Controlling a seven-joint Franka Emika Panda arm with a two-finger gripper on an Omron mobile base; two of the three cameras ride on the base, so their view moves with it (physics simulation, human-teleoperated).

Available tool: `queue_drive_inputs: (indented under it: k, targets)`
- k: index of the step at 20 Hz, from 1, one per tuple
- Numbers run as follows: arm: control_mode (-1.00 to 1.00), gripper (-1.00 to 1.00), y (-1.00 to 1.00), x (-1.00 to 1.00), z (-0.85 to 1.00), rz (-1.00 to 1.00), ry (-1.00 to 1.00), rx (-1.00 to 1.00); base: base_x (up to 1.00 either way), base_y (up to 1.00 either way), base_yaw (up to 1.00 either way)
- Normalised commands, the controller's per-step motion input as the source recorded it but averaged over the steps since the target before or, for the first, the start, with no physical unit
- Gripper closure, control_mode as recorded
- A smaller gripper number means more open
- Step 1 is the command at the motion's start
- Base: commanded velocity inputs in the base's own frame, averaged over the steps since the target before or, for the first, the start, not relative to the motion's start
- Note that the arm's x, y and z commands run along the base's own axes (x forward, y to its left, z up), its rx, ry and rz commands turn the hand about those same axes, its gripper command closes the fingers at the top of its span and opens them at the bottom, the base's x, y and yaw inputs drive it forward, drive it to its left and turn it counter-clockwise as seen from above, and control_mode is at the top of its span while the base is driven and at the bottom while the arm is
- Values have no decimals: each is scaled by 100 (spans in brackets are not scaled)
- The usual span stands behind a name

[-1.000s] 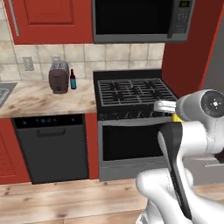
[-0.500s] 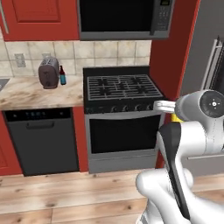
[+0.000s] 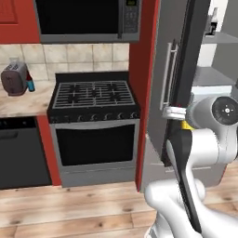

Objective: Place the liquor and beer on the top shelf of the fridge to keep them out of children's reach, and place the corn on lower shelves for easy access.

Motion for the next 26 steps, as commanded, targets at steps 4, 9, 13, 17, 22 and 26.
queue_drive_inputs:
  k: [4, 9, 13, 17, 22, 26]
  targets:
    - [100, 100, 0, 0, 0, 0, 0, 0, 0, -100, 0]
    - [100, 100, 0, 0, 0, 0, 0, 0, 0, -100, 0]
    - [100, 100, 0, 0, 0, 0, 0, 0, 0, -91, 0]
    - [100, 100, 0, 0, 0, 0, 0, 0, 16, -30, 0]
    - [100, 100, 0, 0, 0, 0, 0, 0, 34, 1, 0]
    - [100, 100, 0, 0, 0, 0, 0, 0, 46, 3, 0]
